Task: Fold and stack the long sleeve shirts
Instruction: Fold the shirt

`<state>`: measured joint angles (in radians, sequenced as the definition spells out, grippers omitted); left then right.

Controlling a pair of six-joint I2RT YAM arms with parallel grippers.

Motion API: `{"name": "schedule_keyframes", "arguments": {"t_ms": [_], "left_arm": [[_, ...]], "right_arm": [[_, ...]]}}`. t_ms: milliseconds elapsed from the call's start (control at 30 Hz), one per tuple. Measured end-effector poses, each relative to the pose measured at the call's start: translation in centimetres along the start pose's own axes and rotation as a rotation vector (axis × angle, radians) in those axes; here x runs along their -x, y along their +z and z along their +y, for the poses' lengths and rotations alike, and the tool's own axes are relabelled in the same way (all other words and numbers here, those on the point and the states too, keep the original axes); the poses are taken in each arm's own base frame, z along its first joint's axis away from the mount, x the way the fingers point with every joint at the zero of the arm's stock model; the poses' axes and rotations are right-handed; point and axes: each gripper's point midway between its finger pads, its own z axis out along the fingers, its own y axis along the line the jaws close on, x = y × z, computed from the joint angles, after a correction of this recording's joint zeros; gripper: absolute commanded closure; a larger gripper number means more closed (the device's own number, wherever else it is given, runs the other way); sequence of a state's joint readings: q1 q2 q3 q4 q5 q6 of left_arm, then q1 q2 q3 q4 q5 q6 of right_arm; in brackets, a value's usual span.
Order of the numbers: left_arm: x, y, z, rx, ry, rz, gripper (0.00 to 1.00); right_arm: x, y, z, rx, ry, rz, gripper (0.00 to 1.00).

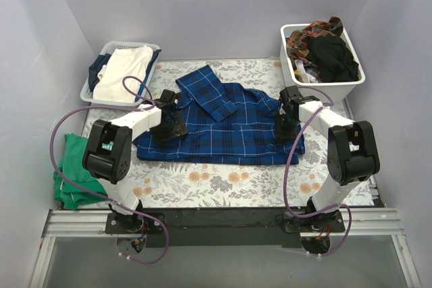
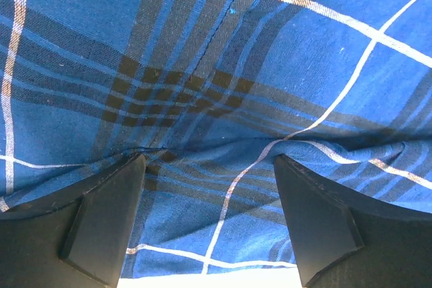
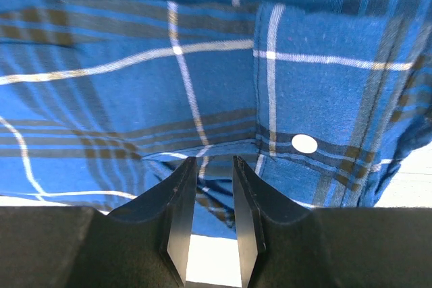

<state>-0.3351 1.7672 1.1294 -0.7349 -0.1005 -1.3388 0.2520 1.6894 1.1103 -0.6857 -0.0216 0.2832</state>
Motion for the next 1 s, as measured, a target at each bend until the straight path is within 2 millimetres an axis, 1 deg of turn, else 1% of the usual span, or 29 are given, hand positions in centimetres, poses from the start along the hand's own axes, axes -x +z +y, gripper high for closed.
{"name": "schedule_keyframes", "arguments": {"t_ms": [167, 267, 400, 533, 633, 767, 900, 967, 1000], "left_arm": [[-0.4, -0.2, 0.5, -0.026, -0.024, -0.017, 0.21], [-1.4, -0.5, 1.2, -0.033, -0.051, -0.007, 0.2], [-2.8, -1.0, 2.1, -0.038, -0.081, 0.021, 0.19], [-4.2, -1.4, 2.7, -0.045, -0.094, 0.065, 0.19], [-5.4, -1.8, 2.6, -0.071, -0.094, 0.108, 0.2], [-7.4, -2.5, 2.3, -0.132, -0.076, 0.18, 0.21], [-9.2, -3.4, 2.3, -0.19, -0.038, 0.234, 0.22], [-9.6, -4.0, 2.6, -0.197, -0.015, 0.239, 0.21], [-9.5, -4.4, 2.7, -0.204, -0.003, 0.228, 0.18]], "right_arm": [[-1.8, 0.9, -0.6, -0.016, 0.01, 0.045, 0.65], [-3.4, 1.6, -0.8, -0.016, 0.037, 0.085, 0.65], [-4.7, 1.3, -0.8, 0.013, 0.085, 0.091, 0.66], [-7.0, 0.8, -1.4, 0.047, 0.167, 0.118, 0.66], [-8.5, 0.3, -2.3, 0.066, 0.256, 0.147, 0.66], [-10.2, -0.3, -4.2, 0.056, 0.379, 0.19, 0.66], [-10.9, -0.7, -6.2, 0.007, 0.446, 0.203, 0.69], [-11.0, -1.0, -7.1, -0.029, 0.444, 0.207, 0.69], [-10.9, -1.2, -7.3, -0.041, 0.437, 0.206, 0.69]]}}
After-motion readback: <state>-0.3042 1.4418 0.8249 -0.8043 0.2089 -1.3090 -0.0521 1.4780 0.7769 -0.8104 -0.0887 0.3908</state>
